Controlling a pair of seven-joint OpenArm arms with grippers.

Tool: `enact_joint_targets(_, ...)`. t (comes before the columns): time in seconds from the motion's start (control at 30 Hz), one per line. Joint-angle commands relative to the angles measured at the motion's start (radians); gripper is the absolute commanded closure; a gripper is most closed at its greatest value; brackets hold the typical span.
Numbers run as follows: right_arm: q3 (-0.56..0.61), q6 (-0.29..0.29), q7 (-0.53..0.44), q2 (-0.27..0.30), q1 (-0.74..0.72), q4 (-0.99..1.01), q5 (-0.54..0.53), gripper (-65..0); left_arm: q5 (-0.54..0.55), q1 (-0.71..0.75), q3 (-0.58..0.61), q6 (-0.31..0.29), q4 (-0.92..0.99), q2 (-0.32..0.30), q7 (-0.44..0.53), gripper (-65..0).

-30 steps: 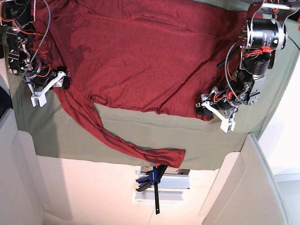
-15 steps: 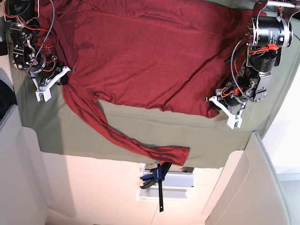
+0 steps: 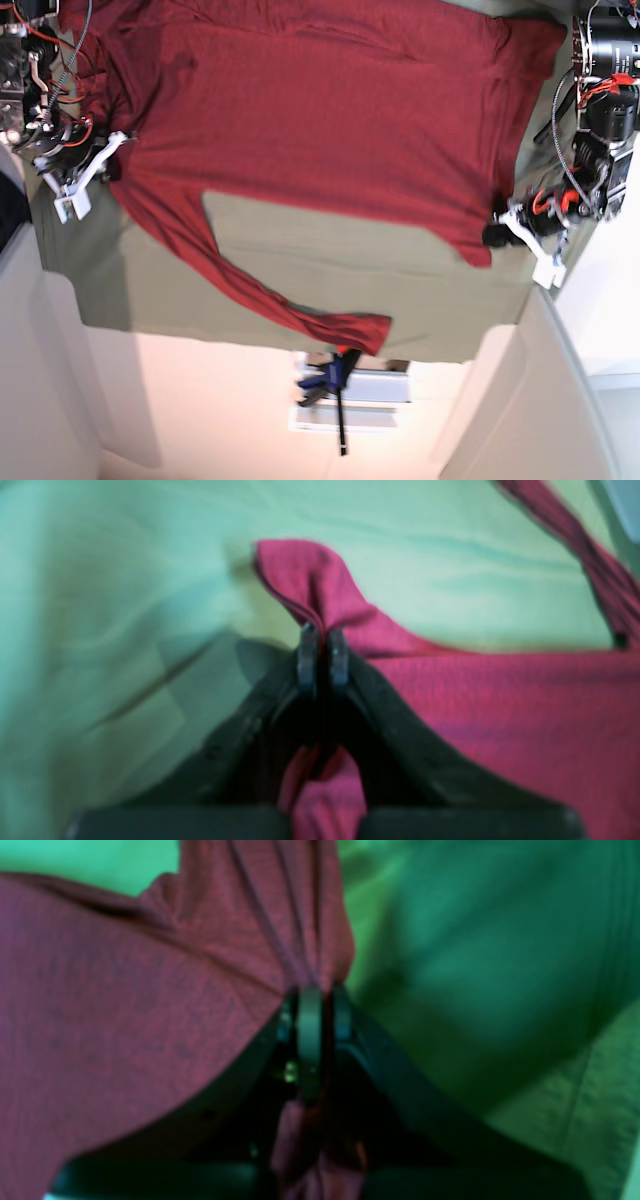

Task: Fold the T-shirt properly
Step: 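Grasp the shirt's side edges with both grippers and lift, then pull the gripped shirt edges away from the robot with both grippers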

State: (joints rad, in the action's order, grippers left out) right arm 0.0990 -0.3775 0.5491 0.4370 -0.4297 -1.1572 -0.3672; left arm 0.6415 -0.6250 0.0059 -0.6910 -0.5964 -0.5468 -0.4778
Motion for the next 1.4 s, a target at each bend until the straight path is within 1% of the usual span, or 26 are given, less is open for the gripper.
enact_joint_targets(0.0,-0.008,0.007,-0.009,0.03,-0.015,-0.034,0.0,0.0,0.022,-0.013,-0.004,-0.007,-0.045,-0.029,0.024,0.0)
enact_joint_targets(0.13,-0.011,0.007,0.005,0.057,0.032,-0.085,0.0,0.0,0.056,0.09,-0.004,-0.007,-0.164,-0.062,0.022,0.0)
enact_joint_targets(0.27,-0.03,0.007,0.023,0.072,0.083,-0.127,0.0,0.0,0.098,0.201,-0.004,-0.007,-0.291,-0.102,-0.004,0.0)
enact_joint_targets(0.43,-0.085,0.006,0.032,0.084,0.154,-0.182,-0.024,0.0,0.111,0.33,-0.004,-0.007,-0.454,-0.16,-0.014,0.0)
enact_joint_targets(0.6,-0.152,0.006,0.039,0.083,0.23,-0.234,-0.053,0.0,0.11,0.441,-0.004,-0.007,-0.602,-0.2,-0.015,0.0)
enact_joint_targets(0.83,-0.174,0.006,0.039,0.083,0.325,-0.297,-0.059,0.0,0.109,0.536,-0.005,-0.007,-0.715,-0.204,-0.063,0.0)
enact_joint_targets(0.97,-0.174,0.006,0.038,0.083,0.368,-0.299,-0.055,0.0,0.11,0.561,-0.005,-0.007,-0.725,-0.204,-0.124,0.0)
enact_joint_targets(1.2,-0.191,0.006,0.027,0.083,0.416,-0.301,-0.052,0.0,0.11,0.599,-0.005,-0.007,-0.725,-0.204,-0.134,0.0)
enact_joint_targets(1.23,-0.192,0.006,0.027,0.082,0.417,-0.301,-0.053,0.0,0.11,0.608,-0.005,-0.007,-0.725,-0.204,-0.136,-0.8)
enact_joint_targets(1.37,-0.191,0.006,0.027,0.08,0.416,-0.301,-0.053,0.0,0.11,0.64,-0.005,-0.007,-0.725,-0.204,-0.137,-19.9)
